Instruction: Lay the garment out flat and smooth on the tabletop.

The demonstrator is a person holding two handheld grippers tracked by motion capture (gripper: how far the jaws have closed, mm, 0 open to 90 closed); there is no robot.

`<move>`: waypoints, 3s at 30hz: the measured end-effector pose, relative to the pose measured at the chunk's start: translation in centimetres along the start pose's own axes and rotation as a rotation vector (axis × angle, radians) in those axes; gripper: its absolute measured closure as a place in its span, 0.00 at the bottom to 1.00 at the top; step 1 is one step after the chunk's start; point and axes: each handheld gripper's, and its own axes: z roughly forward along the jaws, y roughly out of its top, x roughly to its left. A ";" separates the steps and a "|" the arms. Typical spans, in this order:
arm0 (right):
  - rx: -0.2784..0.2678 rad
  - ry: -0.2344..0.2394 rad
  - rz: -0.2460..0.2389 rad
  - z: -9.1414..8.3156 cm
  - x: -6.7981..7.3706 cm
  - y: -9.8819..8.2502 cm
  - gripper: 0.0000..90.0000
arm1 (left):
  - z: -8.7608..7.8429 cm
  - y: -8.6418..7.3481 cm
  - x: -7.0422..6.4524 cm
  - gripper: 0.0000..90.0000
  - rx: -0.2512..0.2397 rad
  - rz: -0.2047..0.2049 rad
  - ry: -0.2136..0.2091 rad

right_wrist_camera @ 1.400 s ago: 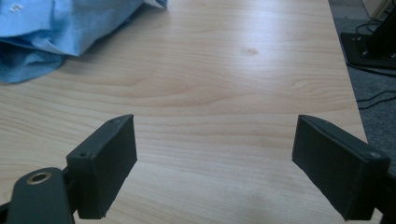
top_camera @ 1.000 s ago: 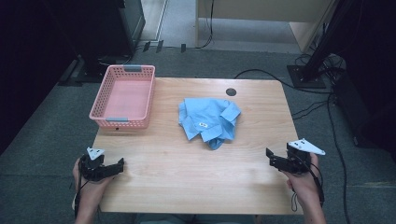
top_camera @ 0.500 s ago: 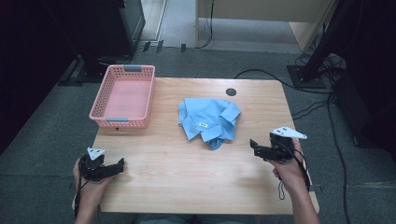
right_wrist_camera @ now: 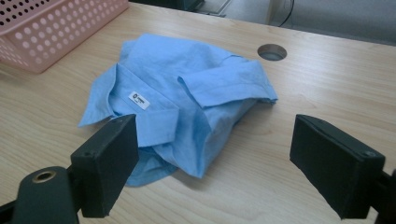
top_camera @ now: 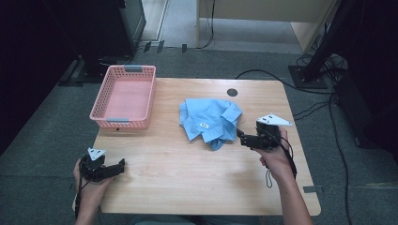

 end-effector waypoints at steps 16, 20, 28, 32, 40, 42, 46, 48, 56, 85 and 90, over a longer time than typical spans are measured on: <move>-0.002 0.022 -0.020 3.6 2.5 2.5 0.17 | 0.0 0.0 0.0 0.00 0.000 0.001 0.000; 0.006 0.025 -0.016 4.6 2.8 2.5 0.17 | 0.0 0.0 0.0 0.00 -0.002 -0.001 0.000; 0.074 -0.037 -0.037 8.7 3.1 1.5 0.17 | 0.0 0.0 0.0 0.00 -0.001 0.000 0.000; 0.080 -0.059 -0.040 10.2 3.4 1.1 0.17 | 0.0 0.0 0.0 0.00 -0.001 0.000 0.000; 0.068 -0.052 -0.045 10.7 3.7 0.7 0.16 | -0.3 0.1 0.1 0.04 -0.016 -0.021 -0.038; 0.064 -0.047 -0.044 10.6 3.7 0.7 0.16 | -0.4 0.5 -0.5 0.04 -0.027 -0.020 -0.065; 0.063 -0.038 -0.043 10.5 3.6 0.5 0.16 | -0.6 1.6 -2.1 0.04 -0.052 0.014 -0.100; 0.057 -0.031 -0.042 10.5 3.6 0.4 0.16 | -0.5 2.1 -2.7 0.04 -0.055 0.020 -0.114; 0.058 -0.024 -0.049 10.0 3.5 0.2 0.16 | 0.2 3.3 -5.6 0.04 -0.057 0.052 -0.184; 0.046 -0.008 -0.041 10.4 3.4 -0.2 0.17 | 1.5 10.7 -14.7 0.05 -0.160 0.176 -0.378; 0.055 -0.010 -0.041 10.9 3.6 -0.4 0.17 | 2.0 10.7 -15.2 0.05 -0.155 0.197 -0.384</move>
